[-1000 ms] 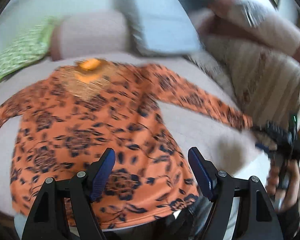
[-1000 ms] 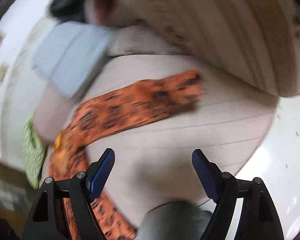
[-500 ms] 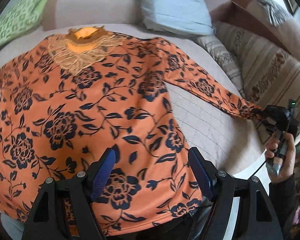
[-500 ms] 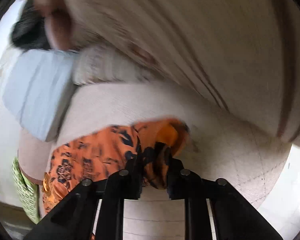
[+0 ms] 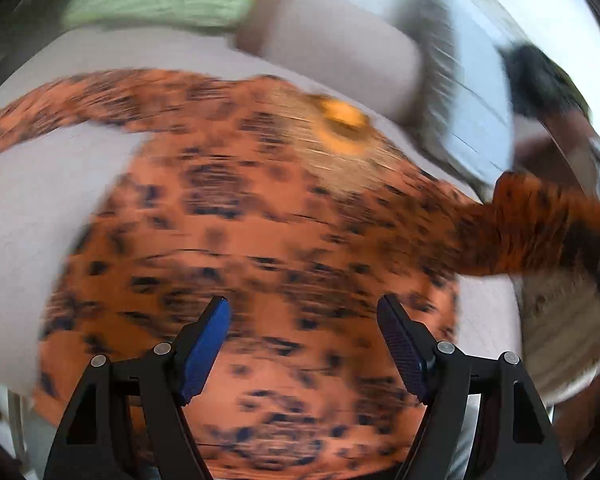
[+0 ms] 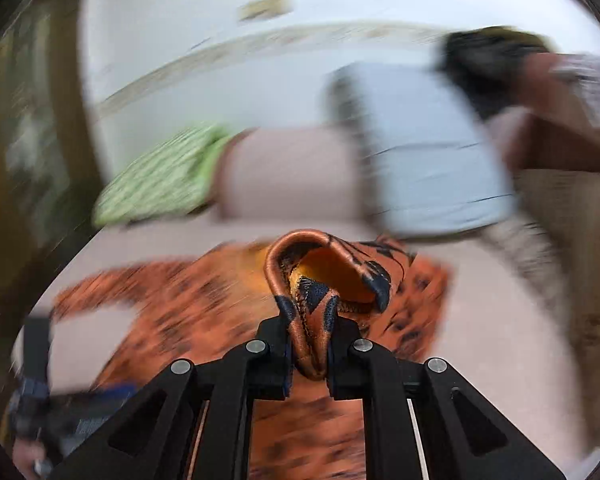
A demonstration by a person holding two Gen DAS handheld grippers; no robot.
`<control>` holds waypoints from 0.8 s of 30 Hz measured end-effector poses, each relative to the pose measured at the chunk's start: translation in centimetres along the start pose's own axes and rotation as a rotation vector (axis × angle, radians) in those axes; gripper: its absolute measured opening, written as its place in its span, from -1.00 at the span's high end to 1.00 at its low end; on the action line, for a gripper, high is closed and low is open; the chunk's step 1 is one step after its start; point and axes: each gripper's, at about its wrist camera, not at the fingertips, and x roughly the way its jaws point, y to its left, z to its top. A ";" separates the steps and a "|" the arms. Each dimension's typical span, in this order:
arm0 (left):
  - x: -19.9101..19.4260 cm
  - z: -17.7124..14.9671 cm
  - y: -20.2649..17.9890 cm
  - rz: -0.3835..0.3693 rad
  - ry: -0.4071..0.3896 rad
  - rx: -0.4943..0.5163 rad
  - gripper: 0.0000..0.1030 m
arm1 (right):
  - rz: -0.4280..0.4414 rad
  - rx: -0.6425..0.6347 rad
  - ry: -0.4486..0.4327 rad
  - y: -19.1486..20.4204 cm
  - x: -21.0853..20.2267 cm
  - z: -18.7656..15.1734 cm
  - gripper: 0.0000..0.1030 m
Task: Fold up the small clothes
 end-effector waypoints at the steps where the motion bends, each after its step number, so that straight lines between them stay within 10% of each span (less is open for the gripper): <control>1: -0.3 0.0 1.7 0.014 -0.002 -0.035 -0.47 | 0.052 -0.012 0.041 2.0 1.2 -1.3 0.78; 13: 2.9 -1.2 8.6 -0.056 0.091 -0.164 -0.46 | 0.316 0.102 0.566 8.1 10.6 -14.8 0.56; 17: 3.8 -1.0 6.6 -0.157 0.116 -0.138 -0.47 | 0.334 0.174 0.514 3.8 6.7 -12.3 -0.22; 24: 5.9 -1.4 2.1 -0.155 0.144 0.001 -0.47 | 0.249 0.295 0.404 -4.0 4.4 -8.2 -0.29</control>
